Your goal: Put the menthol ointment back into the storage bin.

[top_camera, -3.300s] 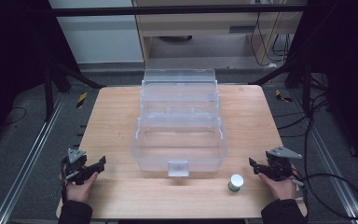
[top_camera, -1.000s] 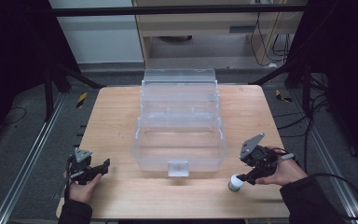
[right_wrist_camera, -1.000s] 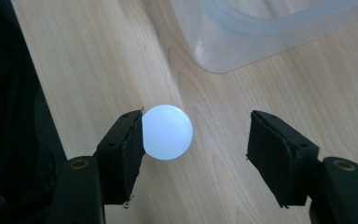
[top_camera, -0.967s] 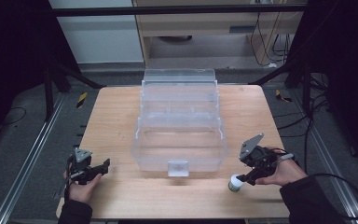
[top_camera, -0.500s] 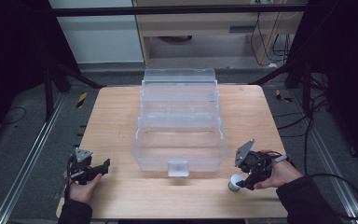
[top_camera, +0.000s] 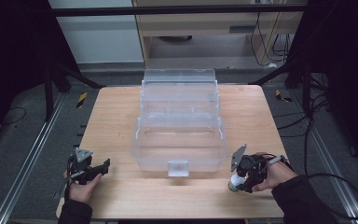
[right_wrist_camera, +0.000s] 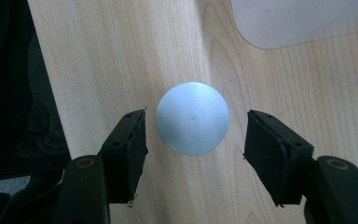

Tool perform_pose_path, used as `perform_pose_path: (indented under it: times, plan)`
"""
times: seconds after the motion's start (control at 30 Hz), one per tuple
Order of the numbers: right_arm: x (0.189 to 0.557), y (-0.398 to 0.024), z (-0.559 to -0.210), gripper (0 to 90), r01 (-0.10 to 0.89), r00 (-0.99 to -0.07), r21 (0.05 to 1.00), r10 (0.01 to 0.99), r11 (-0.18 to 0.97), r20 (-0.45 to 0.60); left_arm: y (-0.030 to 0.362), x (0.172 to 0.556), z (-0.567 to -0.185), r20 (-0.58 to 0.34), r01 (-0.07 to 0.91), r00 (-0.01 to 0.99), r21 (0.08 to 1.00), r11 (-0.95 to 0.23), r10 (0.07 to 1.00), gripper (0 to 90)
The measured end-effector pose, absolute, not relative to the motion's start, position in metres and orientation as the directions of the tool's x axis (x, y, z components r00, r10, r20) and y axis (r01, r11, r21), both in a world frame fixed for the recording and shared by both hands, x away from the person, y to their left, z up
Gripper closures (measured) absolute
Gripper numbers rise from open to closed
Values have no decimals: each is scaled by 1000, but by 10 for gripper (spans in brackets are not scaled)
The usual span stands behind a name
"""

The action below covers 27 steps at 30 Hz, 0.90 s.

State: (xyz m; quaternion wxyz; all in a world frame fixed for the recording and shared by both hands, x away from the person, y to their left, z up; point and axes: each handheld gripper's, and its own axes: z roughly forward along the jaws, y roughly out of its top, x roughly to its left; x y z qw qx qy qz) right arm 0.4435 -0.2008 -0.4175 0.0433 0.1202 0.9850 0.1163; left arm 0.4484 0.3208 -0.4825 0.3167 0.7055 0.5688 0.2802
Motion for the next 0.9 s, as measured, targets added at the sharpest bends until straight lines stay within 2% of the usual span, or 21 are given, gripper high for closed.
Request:
perform_pose_path:
  times: [0.9]
  plan:
    - [451,-188,-435,482,212,-975,174,220,962,-28,321,449,-483,38,628,197,763,-155,980,227]
